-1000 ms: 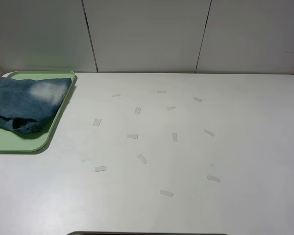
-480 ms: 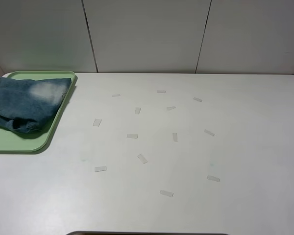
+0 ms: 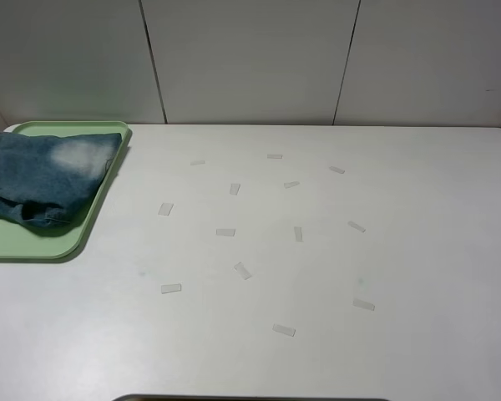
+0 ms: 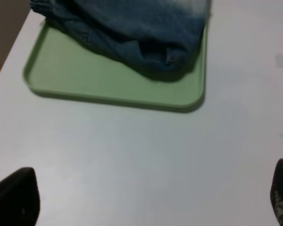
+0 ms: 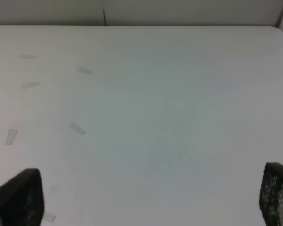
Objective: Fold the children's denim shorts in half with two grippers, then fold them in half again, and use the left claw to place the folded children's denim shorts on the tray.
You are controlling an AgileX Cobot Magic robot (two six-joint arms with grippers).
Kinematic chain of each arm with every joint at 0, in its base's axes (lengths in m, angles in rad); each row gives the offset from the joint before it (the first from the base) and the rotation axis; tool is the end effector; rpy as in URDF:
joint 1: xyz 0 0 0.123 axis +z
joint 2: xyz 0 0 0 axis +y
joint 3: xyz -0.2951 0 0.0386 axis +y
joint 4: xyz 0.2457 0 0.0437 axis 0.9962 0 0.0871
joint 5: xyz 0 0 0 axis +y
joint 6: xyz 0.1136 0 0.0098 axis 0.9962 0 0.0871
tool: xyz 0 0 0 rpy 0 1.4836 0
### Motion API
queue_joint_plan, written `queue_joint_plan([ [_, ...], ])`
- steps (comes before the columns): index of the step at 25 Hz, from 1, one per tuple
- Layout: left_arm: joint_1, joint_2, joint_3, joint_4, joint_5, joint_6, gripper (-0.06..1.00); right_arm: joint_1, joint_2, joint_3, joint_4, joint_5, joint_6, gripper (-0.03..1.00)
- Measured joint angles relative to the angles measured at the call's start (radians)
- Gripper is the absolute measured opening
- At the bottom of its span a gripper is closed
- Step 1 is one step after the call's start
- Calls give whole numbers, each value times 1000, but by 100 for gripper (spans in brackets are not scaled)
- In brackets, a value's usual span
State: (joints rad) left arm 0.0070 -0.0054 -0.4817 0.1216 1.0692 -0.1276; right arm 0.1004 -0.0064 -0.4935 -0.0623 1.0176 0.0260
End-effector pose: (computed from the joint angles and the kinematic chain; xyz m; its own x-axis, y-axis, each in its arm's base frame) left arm 0.0012 0.0121 0.2600 -0.4641 -0.0717 -0.8829 -0.1330 0.9911 -0.0106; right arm 0.0034 -0.0057 0.2683 -0.4141 -0.0485 -0.9089 -0.0550 0.9981 -0.0282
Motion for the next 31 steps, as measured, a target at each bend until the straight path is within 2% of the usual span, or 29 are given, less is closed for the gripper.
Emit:
queue_joint_plan([
  [4,-29,0,0,0,0,0,97,0,0,0,0,0,0,69],
  [31,-29,0,0,0,-2,0,97,0,0,0,0,0,1,69],
])
